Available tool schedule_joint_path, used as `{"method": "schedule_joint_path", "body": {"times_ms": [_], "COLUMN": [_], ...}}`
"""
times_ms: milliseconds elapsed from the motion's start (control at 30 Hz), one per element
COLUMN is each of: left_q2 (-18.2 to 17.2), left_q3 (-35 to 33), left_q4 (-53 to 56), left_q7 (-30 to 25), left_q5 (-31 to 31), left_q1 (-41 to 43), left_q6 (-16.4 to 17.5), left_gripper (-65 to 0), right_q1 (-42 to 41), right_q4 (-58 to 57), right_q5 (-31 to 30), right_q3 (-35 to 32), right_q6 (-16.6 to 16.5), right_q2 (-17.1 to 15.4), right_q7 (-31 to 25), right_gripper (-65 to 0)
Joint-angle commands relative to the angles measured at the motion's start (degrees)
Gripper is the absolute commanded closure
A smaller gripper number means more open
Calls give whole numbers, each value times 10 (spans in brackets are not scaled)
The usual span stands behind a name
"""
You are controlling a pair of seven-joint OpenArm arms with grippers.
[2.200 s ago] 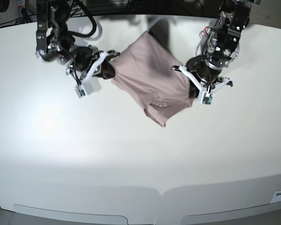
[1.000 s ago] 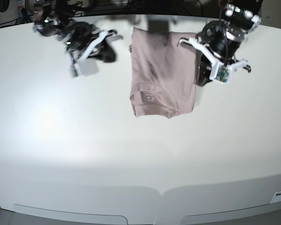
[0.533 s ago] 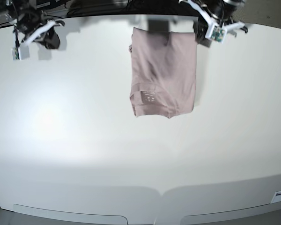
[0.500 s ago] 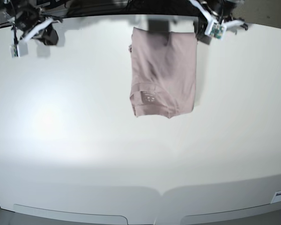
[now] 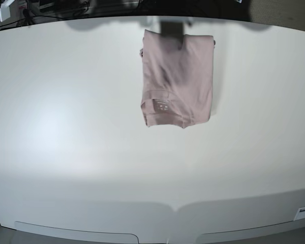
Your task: Fold the T-shirt properly
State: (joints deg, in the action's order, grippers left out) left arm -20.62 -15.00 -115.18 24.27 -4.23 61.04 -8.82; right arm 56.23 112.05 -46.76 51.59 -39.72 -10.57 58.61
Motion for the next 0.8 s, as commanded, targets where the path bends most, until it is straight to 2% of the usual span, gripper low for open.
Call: {"method": "schedule_joint_path", "body": {"times_ms": [0, 133, 233, 333, 400, 467, 567, 767], "left_q2": [-2, -2, -2, -2, -2, -2, 0, 25], "left_q3": [0, 0, 0, 0, 0, 0, 0, 0], "left_q4": [13, 113, 180, 244, 294, 350, 445, 658], "left_q7": [-8, -66, -109, -163, -180, -185, -198, -239], "left_q5": [-2, 12, 28, 29, 49, 76, 126, 149], "left_q1": [10, 9, 5, -2, -23, -56, -117, -244], "left_q6": [-2, -2, -2, -2, 2, 28, 85, 159], "left_gripper": [0, 0, 0, 0, 0, 0, 0, 0], "right_q1": [11, 11, 11, 9, 7, 7, -8, -100], "right_q4": [-7, -77, -144, -216, -262, -308, -377, -525], "right_q5": [10, 49, 70, 120, 158, 193, 231, 295], "right_q3": [4, 3, -5, -22, -38, -58, -90, -152], "right_q6": [-3, -3, -3, -3, -3, -3, -3, -3], "right_q2": [5, 30, 31, 31, 31, 27, 11, -28], "right_q7": [-3, -17, -42, -103, -155, -210, -272, -311], "right_gripper": [0, 0, 0, 0, 0, 0, 0, 0]}}
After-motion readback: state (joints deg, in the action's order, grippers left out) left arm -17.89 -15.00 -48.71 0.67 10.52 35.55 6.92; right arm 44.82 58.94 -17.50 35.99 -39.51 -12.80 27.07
